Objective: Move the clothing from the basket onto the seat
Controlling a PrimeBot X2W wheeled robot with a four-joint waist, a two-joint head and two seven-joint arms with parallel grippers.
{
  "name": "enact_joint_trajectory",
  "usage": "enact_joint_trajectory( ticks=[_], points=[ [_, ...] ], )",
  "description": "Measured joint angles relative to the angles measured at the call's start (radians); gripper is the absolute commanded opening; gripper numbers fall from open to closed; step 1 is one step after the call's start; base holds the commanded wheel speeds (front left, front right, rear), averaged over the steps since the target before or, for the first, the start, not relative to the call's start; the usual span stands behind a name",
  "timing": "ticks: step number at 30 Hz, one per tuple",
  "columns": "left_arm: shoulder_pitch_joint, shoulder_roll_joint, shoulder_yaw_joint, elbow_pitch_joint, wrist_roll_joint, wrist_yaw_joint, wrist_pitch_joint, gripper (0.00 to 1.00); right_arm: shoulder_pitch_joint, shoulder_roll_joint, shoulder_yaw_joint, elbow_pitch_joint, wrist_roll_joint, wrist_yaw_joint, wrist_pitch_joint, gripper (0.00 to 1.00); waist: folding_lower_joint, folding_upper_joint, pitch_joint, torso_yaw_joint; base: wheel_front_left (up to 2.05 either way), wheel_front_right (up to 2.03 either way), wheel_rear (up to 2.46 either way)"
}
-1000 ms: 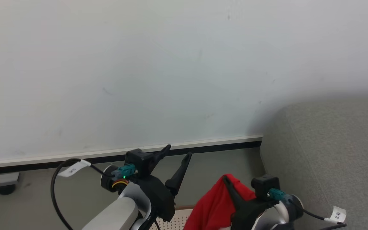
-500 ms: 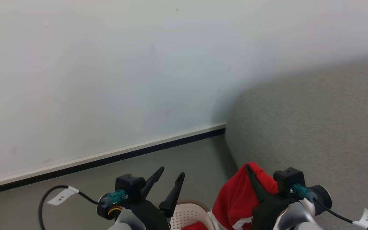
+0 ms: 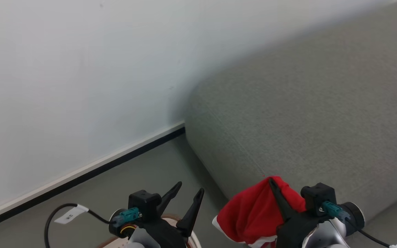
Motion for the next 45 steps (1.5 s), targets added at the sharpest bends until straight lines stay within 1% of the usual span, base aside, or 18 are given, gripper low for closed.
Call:
enact_joint_trajectory(
  ticks=[4,10,13,16,20,25,29,33,36,41,45],
  points=[
    [-0.018,-0.003,-0.011,0.003,0.006,-0.002,0.003,1.00,0.012,0.005,-0.020,-0.013,-0.007,0.000,-0.004,0.00,0.0000,0.0000,0.026,-0.039,0.00,0.00,0.00],
    [-0.026,-0.007,-0.017,0.017,0.008,-0.010,0.003,1.00,0.013,0.009,-0.028,-0.016,-0.013,0.000,-0.006,0.00,0.0000,0.0000,0.054,-0.063,0.00,0.00,0.00],
    [-0.029,-0.006,-0.017,0.020,0.008,-0.010,-0.001,1.00,0.011,0.007,-0.025,-0.012,-0.016,0.000,-0.004,0.00,0.0001,0.0001,0.057,-0.067,0.00,0.00,0.00],
    [-0.023,0.005,-0.016,0.016,0.017,-0.009,-0.016,1.00,-0.004,-0.007,0.004,0.001,-0.014,0.000,0.001,0.00,0.0000,0.0000,0.052,-0.063,0.00,0.00,0.00],
    [0.007,0.017,-0.015,-0.005,0.030,-0.008,-0.030,1.00,-0.076,-0.037,0.027,0.012,0.030,0.000,0.012,0.00,0.0000,0.0000,0.052,-0.056,0.00,0.00,0.00],
    [0.013,0.035,-0.023,-0.036,0.045,-0.004,-0.033,1.00,-0.222,-0.088,0.025,0.043,0.090,0.000,0.014,0.00,0.0000,0.0000,0.081,-0.037,0.00,0.00,0.00],
    [-0.012,0.054,-0.033,-0.082,0.073,-0.003,-0.028,1.00,-0.373,-0.127,-0.022,0.077,0.166,0.000,0.005,0.00,0.0000,0.0000,0.131,-0.017,0.00,0.00,0.00],
    [-0.057,0.084,-0.051,-0.148,0.123,0.005,0.005,1.00,-0.553,-0.209,-0.056,0.129,0.205,0.000,0.007,0.00,0.0000,0.0000,0.203,0.008,0.00,0.00,0.00],
    [-0.106,0.106,-0.056,-0.216,0.160,0.018,0.037,1.00,-0.692,-0.261,-0.088,0.196,0.230,0.000,-0.003,0.00,0.0002,0.0001,0.269,0.031,0.00,0.00,0.00],
    [-0.157,0.132,-0.067,-0.340,0.207,0.036,0.079,1.00,-0.895,-0.336,-0.160,0.328,0.239,0.000,-0.023,0.00,0.0003,0.0001,0.391,0.069,0.00,0.00,0.00],
    [-0.168,0.156,-0.074,-0.423,0.241,0.054,0.093,1.00,-1.019,-0.372,-0.225,0.425,0.238,0.000,-0.040,0.00,0.0003,0.0002,0.490,0.100,0.00,0.00,0.00]
  ],
)
